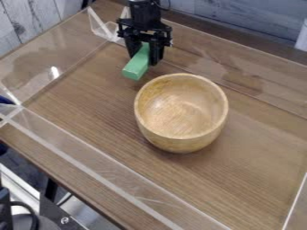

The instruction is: Remove the green block from inside the brown bowl and put it on the table

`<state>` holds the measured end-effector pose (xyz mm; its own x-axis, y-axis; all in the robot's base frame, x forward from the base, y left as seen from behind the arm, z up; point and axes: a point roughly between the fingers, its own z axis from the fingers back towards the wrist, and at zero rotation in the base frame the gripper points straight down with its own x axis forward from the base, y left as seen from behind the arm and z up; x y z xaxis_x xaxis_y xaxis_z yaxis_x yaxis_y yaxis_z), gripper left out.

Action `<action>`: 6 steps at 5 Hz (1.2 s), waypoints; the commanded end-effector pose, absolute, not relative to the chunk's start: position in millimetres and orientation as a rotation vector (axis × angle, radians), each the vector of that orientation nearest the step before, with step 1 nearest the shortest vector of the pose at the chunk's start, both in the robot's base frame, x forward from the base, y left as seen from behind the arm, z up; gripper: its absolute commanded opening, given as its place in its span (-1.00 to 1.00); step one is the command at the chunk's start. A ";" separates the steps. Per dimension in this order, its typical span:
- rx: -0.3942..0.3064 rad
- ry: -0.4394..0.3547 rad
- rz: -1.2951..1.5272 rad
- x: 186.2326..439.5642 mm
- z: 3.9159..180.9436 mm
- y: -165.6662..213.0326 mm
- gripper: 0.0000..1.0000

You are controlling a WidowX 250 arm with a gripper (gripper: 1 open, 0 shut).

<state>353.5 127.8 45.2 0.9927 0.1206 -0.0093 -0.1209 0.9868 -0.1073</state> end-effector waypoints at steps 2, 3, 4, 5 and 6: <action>-0.059 -0.101 0.135 364.8 77.2 142.6 -1.00; -0.054 -0.094 0.141 364.4 72.9 145.0 -1.00; -0.050 -0.087 0.146 363.9 68.6 147.3 -1.00; -0.046 -0.080 0.149 363.6 63.9 149.2 -1.00; -0.043 -0.074 0.153 363.2 59.9 150.8 -1.00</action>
<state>351.9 142.6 37.1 0.9889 0.1485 -0.0053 -0.1485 0.9864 -0.0702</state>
